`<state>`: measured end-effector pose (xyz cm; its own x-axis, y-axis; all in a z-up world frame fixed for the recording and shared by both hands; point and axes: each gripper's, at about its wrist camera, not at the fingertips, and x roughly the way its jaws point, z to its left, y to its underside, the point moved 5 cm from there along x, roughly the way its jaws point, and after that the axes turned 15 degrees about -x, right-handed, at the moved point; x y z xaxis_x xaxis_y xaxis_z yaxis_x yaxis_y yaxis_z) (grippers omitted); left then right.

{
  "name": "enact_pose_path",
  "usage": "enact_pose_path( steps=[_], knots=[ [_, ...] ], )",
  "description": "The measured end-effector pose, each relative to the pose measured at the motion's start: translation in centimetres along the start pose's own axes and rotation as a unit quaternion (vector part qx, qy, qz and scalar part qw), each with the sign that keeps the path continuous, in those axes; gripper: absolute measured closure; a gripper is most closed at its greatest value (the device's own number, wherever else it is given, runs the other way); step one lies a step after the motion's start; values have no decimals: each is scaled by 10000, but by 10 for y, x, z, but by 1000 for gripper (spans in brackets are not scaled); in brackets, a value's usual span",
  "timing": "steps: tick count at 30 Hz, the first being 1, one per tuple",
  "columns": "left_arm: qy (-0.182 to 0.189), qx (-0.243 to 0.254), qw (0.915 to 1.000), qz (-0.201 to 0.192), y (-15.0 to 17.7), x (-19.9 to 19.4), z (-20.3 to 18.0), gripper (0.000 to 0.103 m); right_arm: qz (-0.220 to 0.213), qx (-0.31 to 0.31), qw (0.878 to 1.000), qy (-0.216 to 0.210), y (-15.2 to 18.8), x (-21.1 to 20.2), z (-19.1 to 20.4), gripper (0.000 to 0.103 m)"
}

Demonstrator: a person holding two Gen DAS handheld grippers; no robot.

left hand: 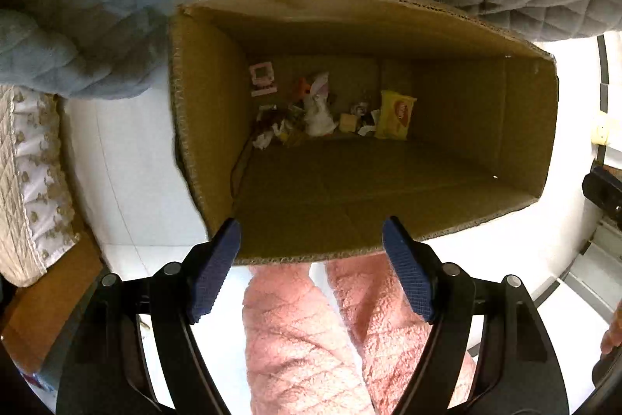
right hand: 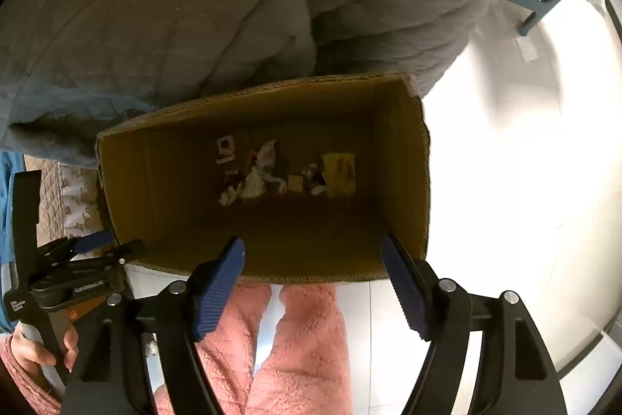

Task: Collect trash
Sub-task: 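Lower both tools into the cardboard box and release paper and wafer packet, then grasp the red figurine with the left tool while the right tool grasps the white knit toy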

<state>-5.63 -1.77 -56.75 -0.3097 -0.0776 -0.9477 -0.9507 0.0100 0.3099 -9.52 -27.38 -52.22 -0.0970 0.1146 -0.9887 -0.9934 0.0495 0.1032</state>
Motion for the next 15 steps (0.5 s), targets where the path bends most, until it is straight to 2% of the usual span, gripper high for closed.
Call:
enact_pose_path(
  steps=[3, 5, 8, 12, 15],
  knots=[
    [67, -66, 9999, -70, 1, -15, 0, 29, -68, 118, 9999, -104, 1, -19, 5, 31],
    [108, -25, 9998, -149, 8, -38, 1, 29, -171, 92, 9997, -150, 1, -37, 12, 31],
    [156, 229, 9991, -328, 25, -85, -5, 29, -541, 10, 9975, -466, 2, -82, 29, 31],
    [326, 659, 9930, -929, 49, -165, -14, 29, -1365, -316, 9849, -1018, -6, -167, 64, 29],
    [528, 838, 9838, -1494, 60, -226, -14, 26, -2109, -579, 9666, -1338, -20, -233, 89, 26]
  ],
)
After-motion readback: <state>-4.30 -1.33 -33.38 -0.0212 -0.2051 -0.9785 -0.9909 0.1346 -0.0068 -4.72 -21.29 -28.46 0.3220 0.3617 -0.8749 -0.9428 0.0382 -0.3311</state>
